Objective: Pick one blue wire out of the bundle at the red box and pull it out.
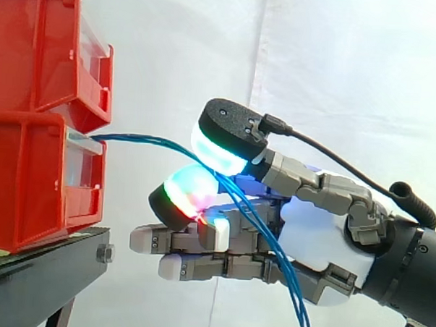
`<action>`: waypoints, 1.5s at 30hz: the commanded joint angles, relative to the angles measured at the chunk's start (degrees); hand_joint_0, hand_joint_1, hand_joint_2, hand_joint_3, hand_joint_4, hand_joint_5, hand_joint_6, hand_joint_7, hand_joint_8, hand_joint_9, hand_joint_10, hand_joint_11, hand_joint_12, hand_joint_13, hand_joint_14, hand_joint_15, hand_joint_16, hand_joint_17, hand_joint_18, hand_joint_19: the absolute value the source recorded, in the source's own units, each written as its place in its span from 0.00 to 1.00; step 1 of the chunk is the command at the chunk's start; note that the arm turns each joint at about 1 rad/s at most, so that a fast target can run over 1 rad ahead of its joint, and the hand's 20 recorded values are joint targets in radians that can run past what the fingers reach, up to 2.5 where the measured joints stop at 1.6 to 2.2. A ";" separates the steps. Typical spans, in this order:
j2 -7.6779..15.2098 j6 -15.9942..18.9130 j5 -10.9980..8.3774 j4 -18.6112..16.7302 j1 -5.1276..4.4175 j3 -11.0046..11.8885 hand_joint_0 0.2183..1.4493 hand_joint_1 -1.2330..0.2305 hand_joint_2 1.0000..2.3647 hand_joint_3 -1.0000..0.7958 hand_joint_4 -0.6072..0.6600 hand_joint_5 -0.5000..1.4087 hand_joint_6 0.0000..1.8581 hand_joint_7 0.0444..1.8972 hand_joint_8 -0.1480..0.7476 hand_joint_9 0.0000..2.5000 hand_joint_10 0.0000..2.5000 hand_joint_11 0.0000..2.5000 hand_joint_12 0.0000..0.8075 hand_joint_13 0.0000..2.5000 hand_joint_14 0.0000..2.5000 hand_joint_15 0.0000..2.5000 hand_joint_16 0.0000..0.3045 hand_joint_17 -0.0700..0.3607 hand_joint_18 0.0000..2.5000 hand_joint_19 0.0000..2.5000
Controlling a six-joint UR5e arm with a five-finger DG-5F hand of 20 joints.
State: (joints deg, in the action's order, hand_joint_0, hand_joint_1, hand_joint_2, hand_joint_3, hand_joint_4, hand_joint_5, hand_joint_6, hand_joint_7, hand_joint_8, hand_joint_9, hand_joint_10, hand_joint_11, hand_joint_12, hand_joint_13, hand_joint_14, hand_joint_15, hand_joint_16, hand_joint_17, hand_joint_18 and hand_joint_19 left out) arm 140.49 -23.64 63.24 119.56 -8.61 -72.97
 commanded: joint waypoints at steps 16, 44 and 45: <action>-0.04 -0.18 0.04 0.06 -0.01 1.08 0.30 0.24 0.01 0.45 0.63 0.21 0.46 0.63 0.46 0.48 0.01 0.36 0.46 0.22 0.00 0.11 0.17 0.43 0.22 0.13; 0.05 -0.53 0.21 0.24 -0.10 1.25 0.30 0.31 0.01 0.46 0.64 0.23 0.45 0.64 0.49 0.56 0.01 0.38 0.47 0.27 0.00 0.12 0.17 0.44 0.26 0.14; 0.05 -0.53 0.21 0.24 -0.10 1.25 0.30 0.30 0.01 0.46 0.64 0.23 0.45 0.65 0.49 0.56 0.01 0.38 0.47 0.27 0.01 0.12 0.17 0.43 0.26 0.14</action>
State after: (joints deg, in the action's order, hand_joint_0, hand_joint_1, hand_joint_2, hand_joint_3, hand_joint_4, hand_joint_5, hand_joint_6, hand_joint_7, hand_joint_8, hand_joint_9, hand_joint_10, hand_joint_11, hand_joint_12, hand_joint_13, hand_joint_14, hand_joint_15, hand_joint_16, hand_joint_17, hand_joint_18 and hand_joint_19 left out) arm 140.50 -24.17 63.46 119.78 -8.69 -71.72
